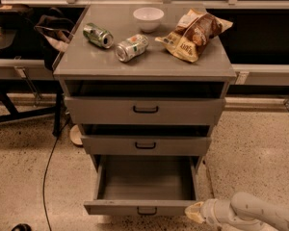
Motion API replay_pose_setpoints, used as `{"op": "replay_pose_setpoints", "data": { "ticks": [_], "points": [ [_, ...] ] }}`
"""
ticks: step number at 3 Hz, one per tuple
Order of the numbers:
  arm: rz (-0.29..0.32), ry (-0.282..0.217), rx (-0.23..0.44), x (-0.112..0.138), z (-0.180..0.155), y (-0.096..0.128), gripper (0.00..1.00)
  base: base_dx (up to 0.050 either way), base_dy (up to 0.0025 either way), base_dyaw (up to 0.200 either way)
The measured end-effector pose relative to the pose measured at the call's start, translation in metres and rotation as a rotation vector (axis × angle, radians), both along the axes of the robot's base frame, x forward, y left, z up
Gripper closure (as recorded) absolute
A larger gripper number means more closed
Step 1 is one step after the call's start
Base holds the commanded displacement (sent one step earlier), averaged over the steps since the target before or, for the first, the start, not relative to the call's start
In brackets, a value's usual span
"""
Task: Close bottom drawer
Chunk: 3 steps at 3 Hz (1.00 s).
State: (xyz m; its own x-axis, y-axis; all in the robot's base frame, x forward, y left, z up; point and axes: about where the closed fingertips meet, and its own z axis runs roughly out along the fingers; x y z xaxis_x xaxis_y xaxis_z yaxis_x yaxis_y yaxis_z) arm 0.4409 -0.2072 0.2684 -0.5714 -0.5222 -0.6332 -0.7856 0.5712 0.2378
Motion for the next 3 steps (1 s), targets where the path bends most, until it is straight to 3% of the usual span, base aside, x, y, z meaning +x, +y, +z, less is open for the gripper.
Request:
{"op": "replay_pose_setpoints", "data": {
  "ticks": [3],
  "points": [
    [-0.051,0.009,0.024,-0.003,-0.021,0.003,1.00,0.000,0.00000,0.000]
  ]
}}
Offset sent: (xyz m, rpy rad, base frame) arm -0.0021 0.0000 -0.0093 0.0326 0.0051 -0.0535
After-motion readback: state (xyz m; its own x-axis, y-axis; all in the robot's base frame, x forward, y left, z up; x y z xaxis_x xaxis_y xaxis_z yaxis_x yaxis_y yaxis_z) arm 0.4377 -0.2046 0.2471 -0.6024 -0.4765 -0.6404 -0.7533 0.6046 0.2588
